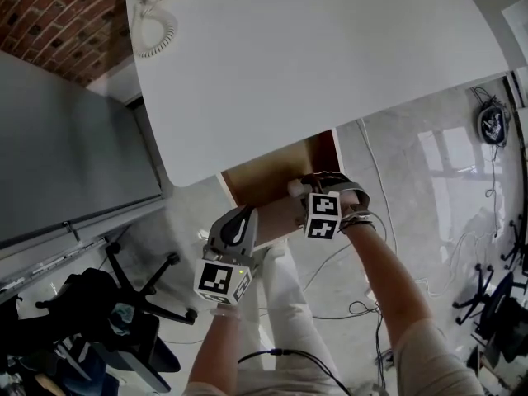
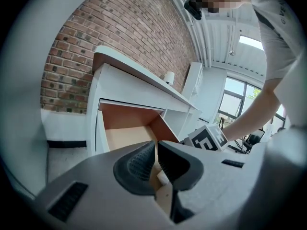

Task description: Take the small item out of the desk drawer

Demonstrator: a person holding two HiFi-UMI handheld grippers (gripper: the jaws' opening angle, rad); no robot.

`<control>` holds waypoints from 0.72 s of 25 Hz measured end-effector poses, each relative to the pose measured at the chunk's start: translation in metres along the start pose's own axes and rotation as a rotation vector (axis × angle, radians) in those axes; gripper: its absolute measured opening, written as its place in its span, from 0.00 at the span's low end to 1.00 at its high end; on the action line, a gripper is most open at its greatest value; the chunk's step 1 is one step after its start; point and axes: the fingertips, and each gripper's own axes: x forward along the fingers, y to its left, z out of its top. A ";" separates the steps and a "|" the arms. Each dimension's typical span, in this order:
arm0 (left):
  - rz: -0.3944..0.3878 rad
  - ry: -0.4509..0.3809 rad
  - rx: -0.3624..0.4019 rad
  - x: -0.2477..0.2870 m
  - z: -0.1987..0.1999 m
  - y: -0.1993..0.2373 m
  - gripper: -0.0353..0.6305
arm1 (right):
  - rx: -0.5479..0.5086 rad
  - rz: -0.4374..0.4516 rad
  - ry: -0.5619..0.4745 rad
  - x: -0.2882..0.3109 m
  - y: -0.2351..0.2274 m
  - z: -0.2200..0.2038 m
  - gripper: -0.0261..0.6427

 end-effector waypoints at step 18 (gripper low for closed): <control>0.055 -0.023 -0.035 -0.002 0.002 0.020 0.09 | -0.160 0.132 0.129 0.037 -0.004 0.004 0.36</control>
